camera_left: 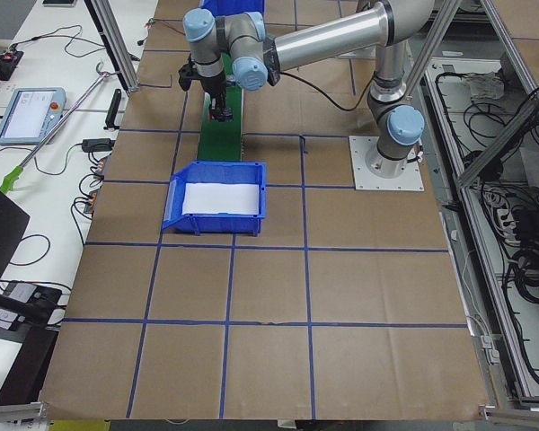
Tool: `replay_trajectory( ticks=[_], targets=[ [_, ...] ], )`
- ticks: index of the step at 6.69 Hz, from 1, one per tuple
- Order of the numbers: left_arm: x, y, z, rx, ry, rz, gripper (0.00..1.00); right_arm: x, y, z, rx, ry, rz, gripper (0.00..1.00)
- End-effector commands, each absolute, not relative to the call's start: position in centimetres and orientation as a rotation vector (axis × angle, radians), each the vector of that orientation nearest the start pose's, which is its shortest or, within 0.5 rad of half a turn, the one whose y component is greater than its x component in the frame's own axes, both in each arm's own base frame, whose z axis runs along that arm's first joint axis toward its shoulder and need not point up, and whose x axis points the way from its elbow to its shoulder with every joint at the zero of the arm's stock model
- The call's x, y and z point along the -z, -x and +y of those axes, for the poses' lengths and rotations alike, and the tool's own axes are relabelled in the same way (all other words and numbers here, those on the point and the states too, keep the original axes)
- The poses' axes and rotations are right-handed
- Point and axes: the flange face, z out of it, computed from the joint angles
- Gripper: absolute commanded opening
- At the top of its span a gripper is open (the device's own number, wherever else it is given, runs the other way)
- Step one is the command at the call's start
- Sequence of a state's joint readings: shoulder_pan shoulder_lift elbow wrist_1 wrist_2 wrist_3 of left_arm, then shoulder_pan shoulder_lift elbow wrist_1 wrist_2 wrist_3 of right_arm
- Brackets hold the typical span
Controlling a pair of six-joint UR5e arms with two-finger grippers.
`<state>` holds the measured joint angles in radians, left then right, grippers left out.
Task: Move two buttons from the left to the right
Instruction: 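Place the red button on the belt while the right gripper approaches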
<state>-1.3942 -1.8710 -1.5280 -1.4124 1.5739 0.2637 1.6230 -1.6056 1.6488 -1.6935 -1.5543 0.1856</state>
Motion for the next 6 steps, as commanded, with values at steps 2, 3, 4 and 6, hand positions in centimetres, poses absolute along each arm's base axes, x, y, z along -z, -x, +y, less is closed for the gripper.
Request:
replay_trajectory(
  ticks=[2, 3, 4, 6],
  targets=[
    [-29.4, 2.8, -59.9, -0.042, -0.245, 3.134, 0.01, -47.2, -16.0, -48.3, 0.115, -0.207, 3.107, 1.0],
    [-27.7, 2.7, -60.6, -0.011, -0.25, 3.129, 0.0, -46.3, -16.1, -49.6, 0.137, -0.206, 3.104, 1.0],
    [-26.4, 2.6, -61.1, -0.012, -0.248, 3.127, 0.01, -45.3, -16.1, -50.7, 0.123, -0.207, 3.107, 1.0],
    [-25.9, 2.5, -61.7, 0.025, -0.245, 3.121, 0.01, -44.8, -16.2, -52.2, 0.211, -0.208, 3.1, 1.0]
  ],
)
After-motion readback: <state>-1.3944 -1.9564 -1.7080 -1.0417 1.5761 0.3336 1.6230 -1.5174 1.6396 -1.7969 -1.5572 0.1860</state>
